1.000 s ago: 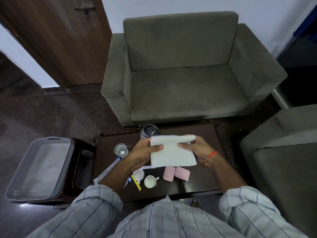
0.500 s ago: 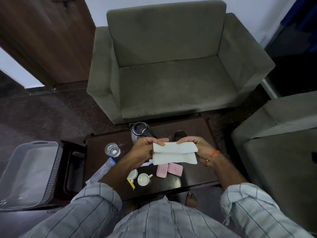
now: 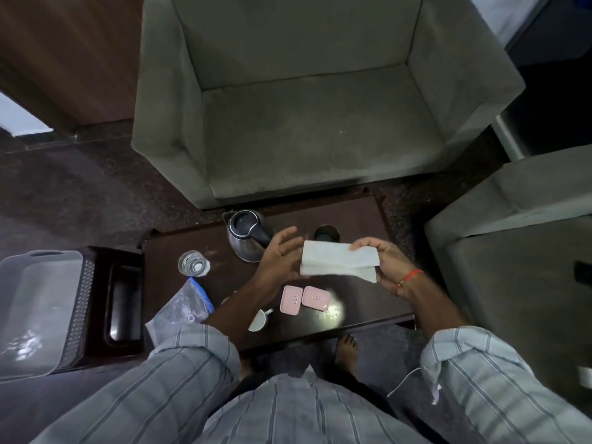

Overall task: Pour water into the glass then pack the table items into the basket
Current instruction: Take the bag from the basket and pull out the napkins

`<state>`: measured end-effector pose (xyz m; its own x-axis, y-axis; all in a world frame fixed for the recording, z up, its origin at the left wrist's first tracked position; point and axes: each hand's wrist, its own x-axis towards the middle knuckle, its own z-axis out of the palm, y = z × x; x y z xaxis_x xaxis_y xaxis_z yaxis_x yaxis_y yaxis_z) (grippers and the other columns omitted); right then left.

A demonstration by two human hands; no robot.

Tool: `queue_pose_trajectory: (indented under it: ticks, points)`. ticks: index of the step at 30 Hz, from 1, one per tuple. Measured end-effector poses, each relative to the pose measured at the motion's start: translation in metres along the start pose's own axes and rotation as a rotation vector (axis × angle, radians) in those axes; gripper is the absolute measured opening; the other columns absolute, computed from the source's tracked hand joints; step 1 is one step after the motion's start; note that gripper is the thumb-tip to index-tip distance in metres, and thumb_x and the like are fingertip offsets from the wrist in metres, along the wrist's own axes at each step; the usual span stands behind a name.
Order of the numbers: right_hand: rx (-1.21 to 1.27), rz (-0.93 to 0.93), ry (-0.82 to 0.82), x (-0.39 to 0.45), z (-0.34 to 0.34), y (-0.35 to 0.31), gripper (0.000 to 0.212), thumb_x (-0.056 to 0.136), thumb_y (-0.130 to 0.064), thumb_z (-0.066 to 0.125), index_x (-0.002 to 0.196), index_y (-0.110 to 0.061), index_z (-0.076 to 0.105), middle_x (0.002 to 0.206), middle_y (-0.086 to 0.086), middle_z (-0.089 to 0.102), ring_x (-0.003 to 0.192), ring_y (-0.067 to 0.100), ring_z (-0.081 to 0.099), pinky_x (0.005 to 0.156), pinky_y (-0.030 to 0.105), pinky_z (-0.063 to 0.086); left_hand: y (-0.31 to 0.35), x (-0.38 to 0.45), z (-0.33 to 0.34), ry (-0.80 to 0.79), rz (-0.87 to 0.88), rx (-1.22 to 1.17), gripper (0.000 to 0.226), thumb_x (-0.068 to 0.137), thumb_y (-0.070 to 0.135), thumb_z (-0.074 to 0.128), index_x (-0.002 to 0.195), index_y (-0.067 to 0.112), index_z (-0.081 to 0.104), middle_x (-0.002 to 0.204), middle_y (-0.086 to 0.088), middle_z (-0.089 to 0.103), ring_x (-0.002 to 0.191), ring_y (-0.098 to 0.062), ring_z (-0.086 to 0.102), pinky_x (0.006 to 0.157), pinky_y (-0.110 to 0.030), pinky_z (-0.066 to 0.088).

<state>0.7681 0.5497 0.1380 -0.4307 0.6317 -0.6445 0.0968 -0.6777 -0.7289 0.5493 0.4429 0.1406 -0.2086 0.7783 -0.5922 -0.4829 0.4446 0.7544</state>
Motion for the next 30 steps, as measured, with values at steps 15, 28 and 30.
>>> queue_pose_trajectory:
  ticks: [15,28,30]
  points:
    - [-0.298,0.139,0.494,0.155,-0.013,0.034,0.030,0.091,0.010,0.047,0.100,0.000,0.074,0.095,0.017,0.065,0.061,0.023,0.059,0.035,0.018,0.046,-0.062,0.036,-0.009,0.180,-0.182,0.160,0.024,0.101,0.010,0.058,0.118,0.025,0.067,0.114,0.001,0.072,0.077,-0.015,0.073,0.051,-0.027,0.054]
    - [-0.838,0.103,0.394,0.206,-0.006,0.041,0.028,0.092,0.002,0.054,0.113,0.004,0.072,0.127,0.024,0.067,0.121,0.038,0.061,0.105,0.039,0.047,-0.047,0.062,-0.017,0.153,-0.151,0.173,0.031,0.105,0.005,0.049,0.131,0.012,0.062,0.119,-0.005,0.068,0.091,-0.024,0.066,0.066,-0.033,0.055]
    - [-0.999,0.079,0.328,0.211,0.001,0.038,0.032,0.091,0.002,0.054,0.119,0.001,0.070,0.132,0.020,0.064,0.128,0.037,0.055,0.107,0.033,0.039,-0.050,0.064,-0.017,0.155,-0.157,0.172,0.030,0.105,0.005,0.049,0.131,0.012,0.062,0.120,-0.006,0.068,0.091,-0.023,0.066,0.065,-0.032,0.055]
